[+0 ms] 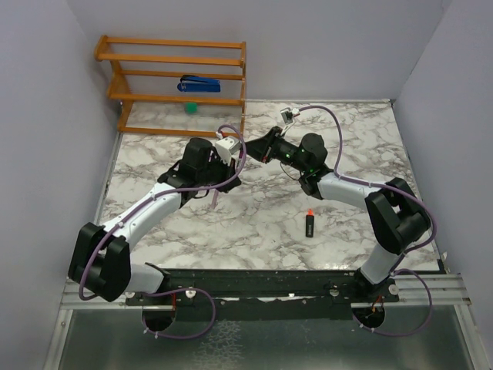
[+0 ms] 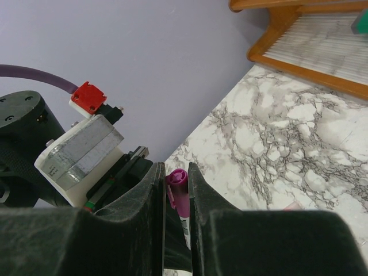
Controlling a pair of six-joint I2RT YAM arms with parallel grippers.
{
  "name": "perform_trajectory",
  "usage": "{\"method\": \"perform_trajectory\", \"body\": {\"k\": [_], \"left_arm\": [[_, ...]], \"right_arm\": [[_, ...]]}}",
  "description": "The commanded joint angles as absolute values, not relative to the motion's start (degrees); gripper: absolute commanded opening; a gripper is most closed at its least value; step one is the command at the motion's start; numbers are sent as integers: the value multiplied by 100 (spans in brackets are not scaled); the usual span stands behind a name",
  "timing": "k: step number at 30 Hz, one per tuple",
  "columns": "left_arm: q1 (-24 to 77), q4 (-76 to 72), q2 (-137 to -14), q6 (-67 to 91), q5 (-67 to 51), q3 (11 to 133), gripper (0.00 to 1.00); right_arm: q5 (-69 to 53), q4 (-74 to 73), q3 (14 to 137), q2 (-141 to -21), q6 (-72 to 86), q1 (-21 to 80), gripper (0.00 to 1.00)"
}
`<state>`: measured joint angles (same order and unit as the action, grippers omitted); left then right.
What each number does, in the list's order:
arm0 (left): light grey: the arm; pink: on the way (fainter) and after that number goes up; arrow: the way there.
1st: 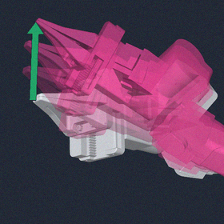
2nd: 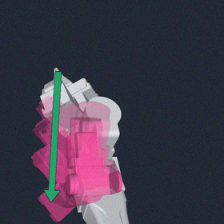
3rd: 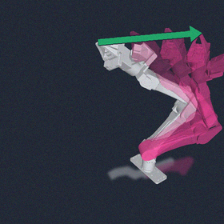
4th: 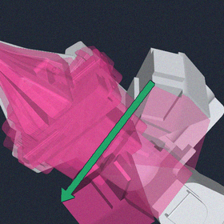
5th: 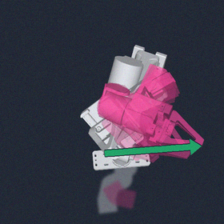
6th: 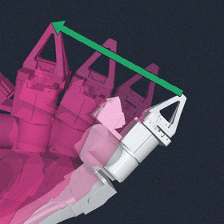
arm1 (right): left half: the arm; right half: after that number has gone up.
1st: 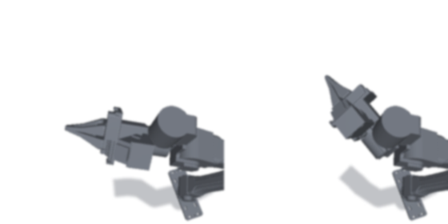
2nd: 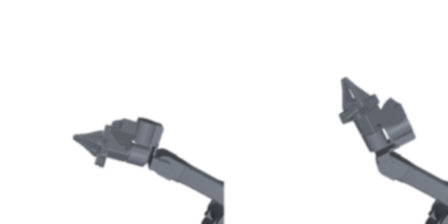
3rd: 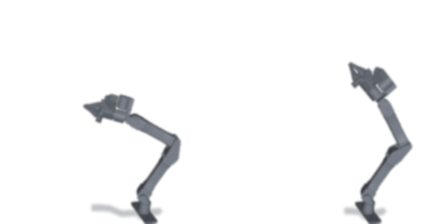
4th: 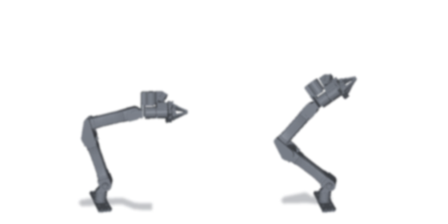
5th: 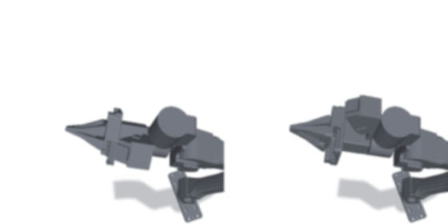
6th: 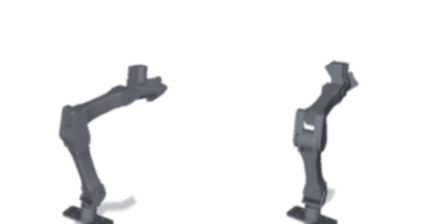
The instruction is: Insert the pens into the pen caps
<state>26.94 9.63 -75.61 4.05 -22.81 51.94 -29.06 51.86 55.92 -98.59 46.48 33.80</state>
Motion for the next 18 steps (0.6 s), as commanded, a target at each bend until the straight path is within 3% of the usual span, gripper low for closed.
{"method": "perform_trajectory", "body": {"k": [1,18], "left_arm": [[2584,-219,-7733,519,-2258,5870,0],[2584,-475,-7528,503,-2118,5660,0]], "right_arm": [[-3971,4571,5342,-10096,4808,3841,0],[-3995,4630,5310,-10151,4843,3841,0]]}}
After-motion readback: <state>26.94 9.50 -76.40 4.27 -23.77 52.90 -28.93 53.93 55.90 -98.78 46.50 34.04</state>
